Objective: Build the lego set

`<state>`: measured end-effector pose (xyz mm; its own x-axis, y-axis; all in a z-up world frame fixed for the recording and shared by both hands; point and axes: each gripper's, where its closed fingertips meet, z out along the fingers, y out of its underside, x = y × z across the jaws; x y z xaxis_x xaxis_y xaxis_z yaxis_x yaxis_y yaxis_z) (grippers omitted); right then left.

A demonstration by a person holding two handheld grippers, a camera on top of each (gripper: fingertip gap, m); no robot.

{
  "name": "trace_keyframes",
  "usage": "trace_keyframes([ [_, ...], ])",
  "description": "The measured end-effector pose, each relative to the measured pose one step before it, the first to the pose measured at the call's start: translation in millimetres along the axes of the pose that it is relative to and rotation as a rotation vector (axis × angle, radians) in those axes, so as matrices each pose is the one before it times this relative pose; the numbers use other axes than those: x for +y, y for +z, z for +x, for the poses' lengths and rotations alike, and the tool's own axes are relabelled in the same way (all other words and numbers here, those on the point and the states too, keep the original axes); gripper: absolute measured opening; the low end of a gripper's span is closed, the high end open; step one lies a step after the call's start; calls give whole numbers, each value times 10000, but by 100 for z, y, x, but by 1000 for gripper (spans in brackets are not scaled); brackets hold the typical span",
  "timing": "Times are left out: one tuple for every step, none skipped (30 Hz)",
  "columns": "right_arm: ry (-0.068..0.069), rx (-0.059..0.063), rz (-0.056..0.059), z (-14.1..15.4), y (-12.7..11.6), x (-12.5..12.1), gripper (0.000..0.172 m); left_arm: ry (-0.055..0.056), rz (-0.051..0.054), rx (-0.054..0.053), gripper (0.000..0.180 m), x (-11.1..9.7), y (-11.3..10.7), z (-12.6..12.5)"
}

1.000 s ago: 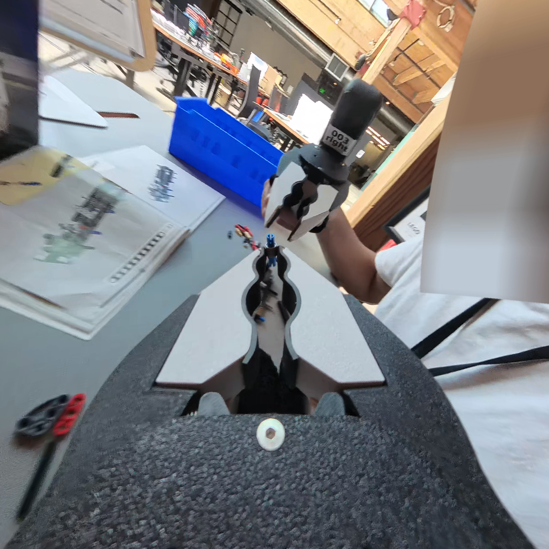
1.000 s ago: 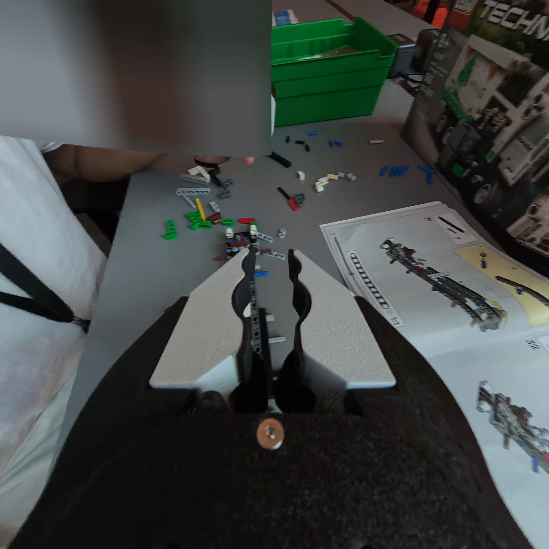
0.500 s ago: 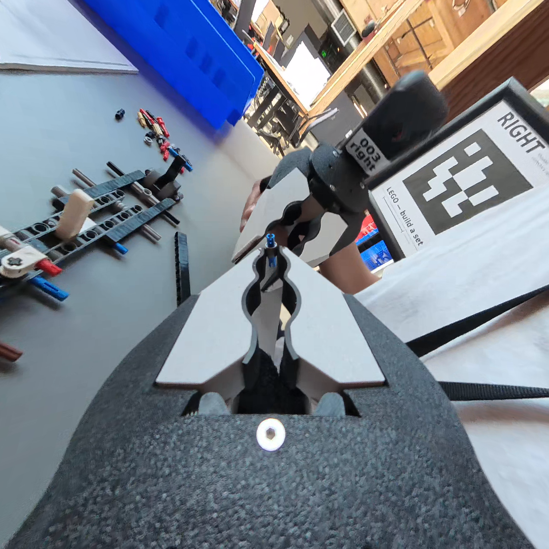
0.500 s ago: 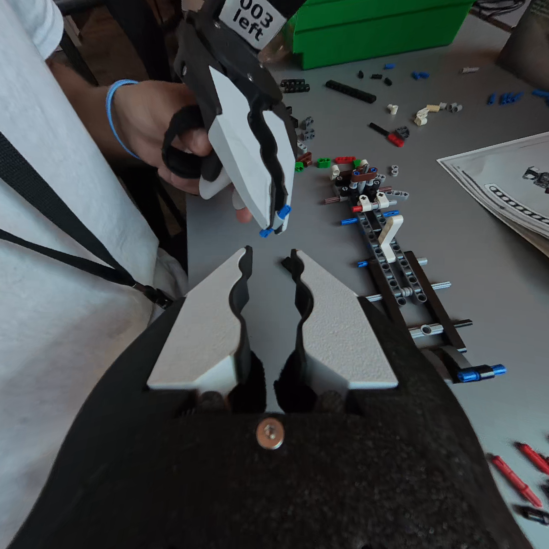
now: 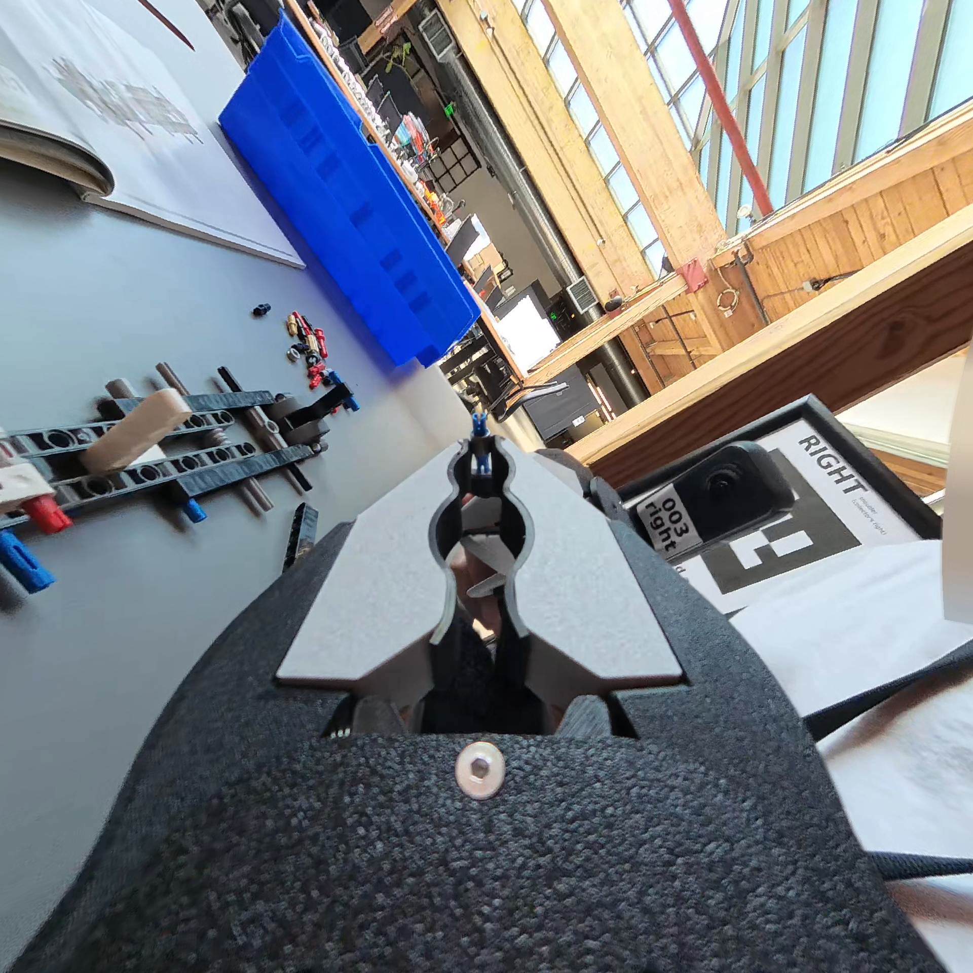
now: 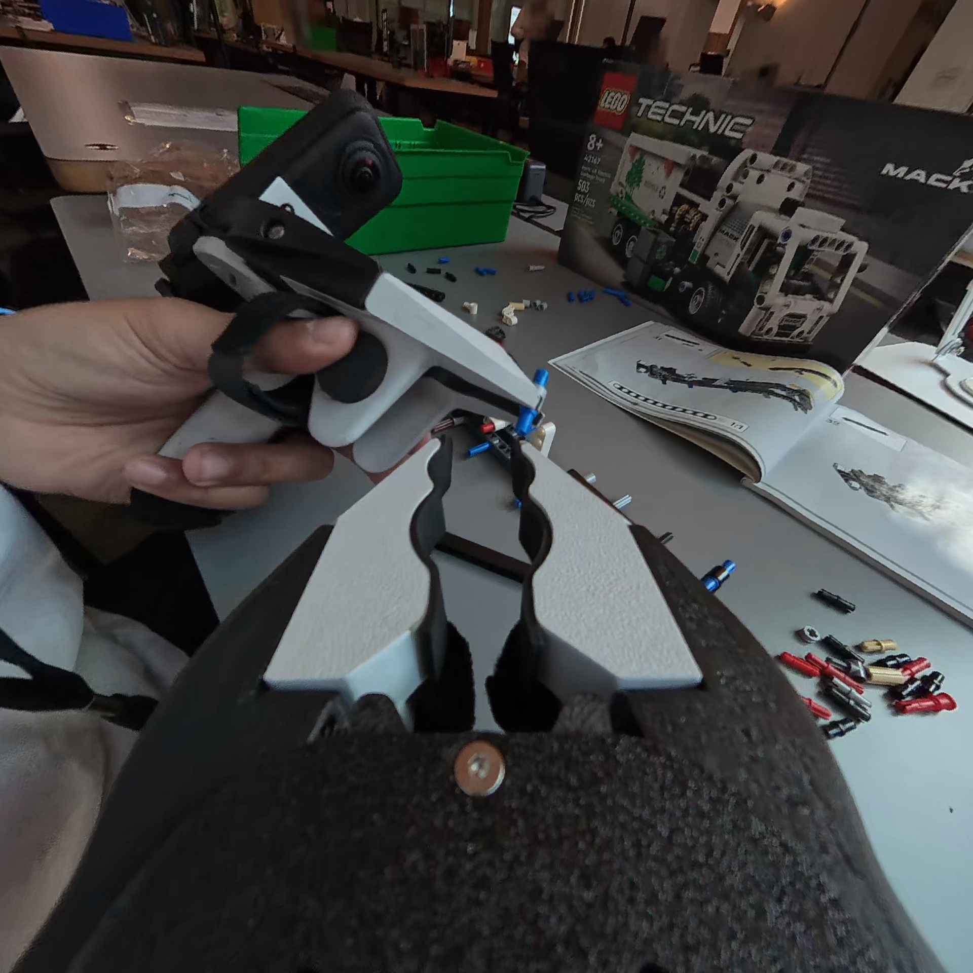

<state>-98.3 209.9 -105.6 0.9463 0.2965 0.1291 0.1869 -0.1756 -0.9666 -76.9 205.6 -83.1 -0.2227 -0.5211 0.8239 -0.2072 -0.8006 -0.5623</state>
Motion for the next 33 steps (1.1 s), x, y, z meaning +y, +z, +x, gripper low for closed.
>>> trace_keyframes([
  [-4, 213, 132, 86, 87, -327, 20, -166, 150, 98, 5, -162, 63, 84],
  [-37, 143, 93, -16, 148, -234, 19, -199, 170, 116, 5, -195, 2, 90],
  [-38, 266, 61, 148, 118, -149, 17, -178, 141, 66, 5, -166, -46, -7],
  [-44, 218, 29, 98, 130, -28, 17, -133, 111, 18, 5, -92, -30, -64],
  [-20, 62, 5, -139, 134, 22, 17, -107, 61, 3, 5, 36, -2, -101],
  [3, 145, 47, -3, 65, -3, 16, -173, 157, 5, 5, -59, -49, -116],
  [67, 197, 88, 123, 8, -49, 17, -244, 261, 18, 5, -201, -121, -163],
  [123, -7, 77, -89, 18, -61, 18, -300, 217, 117, 5, -172, -109, -82],
  [142, 86, -18, 123, 12, 47, 19, -318, 167, 123, 5, -136, -111, -100],
  [85, 130, 51, 193, -50, -79, 19, -187, 122, 55, 5, -59, -76, -143],
  [20, 138, 38, 210, -63, -67, 19, -59, 33, 71, 5, 48, 8, 6],
  [-54, 211, 74, 272, -94, -92, 18, -3, -12, 65, 5, 97, 37, 114],
  [-91, 145, 95, 141, -87, -81, 17, 39, -6, 39, 5, 60, 57, 154],
  [-104, 115, 58, 89, -76, -70, 17, 53, 0, 7, 5, 38, 62, 106],
  [-151, 178, 30, 181, -85, -31, 16, 16, -2, 0, 5, 11, 41, 61],
  [-167, 202, 42, 223, -119, -38, 17, -50, -58, 36, 5, 119, 72, 63],
  [-153, 142, 146, 154, -175, -221, 16, -86, -71, 31, 5, 195, 68, 5],
  [-103, 52, 71, 59, -111, -157, 16, -84, -26, 16, 4, 189, 43, -27],
  [-74, 10, -2, 43, -33, -31, 16, -81, -62, 16, 5, 246, 56, -47],
  [-62, 28, 44, 91, -60, -64, 12, -111, -28, 23, 5, 186, 37, -55],
  [-69, -25, -37, 46, -15, 89, 10, -139, 38, 47, 5, 32, 13, -31],
  [-68, 26, -95, 118, -14, 210, 6, -127, 5, 55, 5, 32, 27, 11],
  [-56, -56, 32, -7, -54, 21, 4, -86, -23, 44, 5, 58, 41, 19],
  [-24, -20, 18, 11, -67, -2, 4, -55, -29, 46, 5, 59, 51, 49],
  [-33, -13, 23, 5, -75, -45, 4, -26, -66, 58, 5, 68, 28, 82],
  [-37, -74, -9, -31, -114, -59, 3, 57, -148, 27, 5, 95, -53, 88],
  [-9, -119, -53, -79, -99, -3, 3, 250, -144, -80, 11, -69, -257, 19],
  [88, 46, -88, 239, -142, 79, 3, 525, 24, -197, 27, -535, -603, -36],
  [134, -127, -84, 144, -181, 90, 3, 815, 165, -334, 29, -900, -939, -149],
  [197, -291, -324, 48, -59, 426, 3, 1034, 76, -492, 29, -922, -1062, -361],
  [278, -468, -633, -123, 88, 842, 3, 1187, -330, -596, 24, -417, -882, -574],
  [301, -441, -618, -119, 92, 876, 3, 1310, -928, -674, 20, 504, -561, -769],
  [277, -400, -471, -174, 77, 766, 3, 1333, -1247, -654, 20, 1125, -316, -719],
])
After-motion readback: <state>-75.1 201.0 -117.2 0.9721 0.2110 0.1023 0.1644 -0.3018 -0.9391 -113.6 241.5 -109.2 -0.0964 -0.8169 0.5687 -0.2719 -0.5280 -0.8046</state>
